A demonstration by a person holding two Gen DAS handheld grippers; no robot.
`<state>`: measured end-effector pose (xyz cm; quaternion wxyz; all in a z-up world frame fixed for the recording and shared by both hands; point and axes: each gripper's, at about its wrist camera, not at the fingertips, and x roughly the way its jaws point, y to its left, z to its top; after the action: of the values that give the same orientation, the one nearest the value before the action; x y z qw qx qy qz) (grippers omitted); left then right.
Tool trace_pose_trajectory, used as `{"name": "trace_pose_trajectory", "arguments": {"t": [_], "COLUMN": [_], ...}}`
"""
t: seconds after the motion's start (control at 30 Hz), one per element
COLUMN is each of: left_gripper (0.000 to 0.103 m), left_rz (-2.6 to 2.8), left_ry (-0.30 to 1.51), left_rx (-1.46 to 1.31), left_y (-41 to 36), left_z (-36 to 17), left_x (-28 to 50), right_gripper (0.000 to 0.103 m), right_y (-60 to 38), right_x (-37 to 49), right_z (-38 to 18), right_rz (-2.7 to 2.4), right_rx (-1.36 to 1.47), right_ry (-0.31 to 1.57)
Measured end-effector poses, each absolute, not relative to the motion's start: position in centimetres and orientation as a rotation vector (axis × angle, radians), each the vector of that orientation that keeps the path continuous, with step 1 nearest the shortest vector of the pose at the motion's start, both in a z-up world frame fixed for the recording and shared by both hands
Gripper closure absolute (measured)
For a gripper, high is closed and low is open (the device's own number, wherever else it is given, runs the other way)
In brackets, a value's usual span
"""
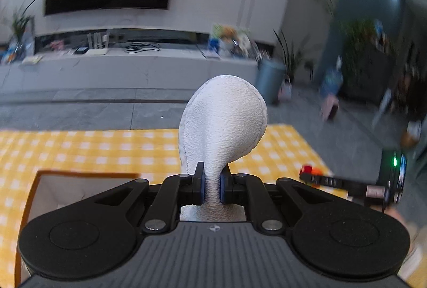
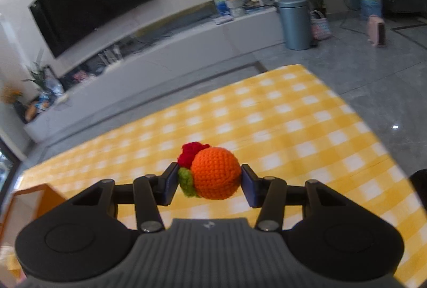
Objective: Organize soft objects
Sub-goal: 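Carry the white mitt and orange fruit over the open box with both tools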
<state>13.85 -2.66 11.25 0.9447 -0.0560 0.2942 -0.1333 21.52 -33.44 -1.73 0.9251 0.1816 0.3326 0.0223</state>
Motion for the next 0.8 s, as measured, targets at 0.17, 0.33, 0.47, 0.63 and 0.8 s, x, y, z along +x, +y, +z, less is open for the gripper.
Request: {"name": "trace_pose_trajectory", "arguments": {"t": [0.17,0.33,0.47,0.63,0.8], "left_gripper": [0.092,0.092,0.092,0.092,0.092], "left_rz": [-0.221,-0.112,-0.111,-0.088,-0.151], "left_ry": [0.545,0.506,0.541,0.605,0.732], "left_rx": [-0.161,-0.213,-0.255,-0.255,-0.312], "left_y": [2.2,6.2,8.0,10.7,14.2], "left_z": [10.6,8.7,7.0,4.6,0.4], "left_x": [11.7,9.2,8.9,8.1,7.7], "right_gripper": [0.054,0.054,0.054,0.054,0.054], "right_y": [-28.8,-22.5,-16.3,-10.1,-5.8], "right_x": [19.6,17.6,16.7,17.2,18.1], "right_z": [1.8,4.4,5.4,5.6,5.1], "right_rz": [0.169,0.305,0.392,0.454,0.441], "right_rx": [0.342,0.282,0.195,0.132,0.082], "right_ry": [0.604,0.583,0.610,0.644,0.657]}}
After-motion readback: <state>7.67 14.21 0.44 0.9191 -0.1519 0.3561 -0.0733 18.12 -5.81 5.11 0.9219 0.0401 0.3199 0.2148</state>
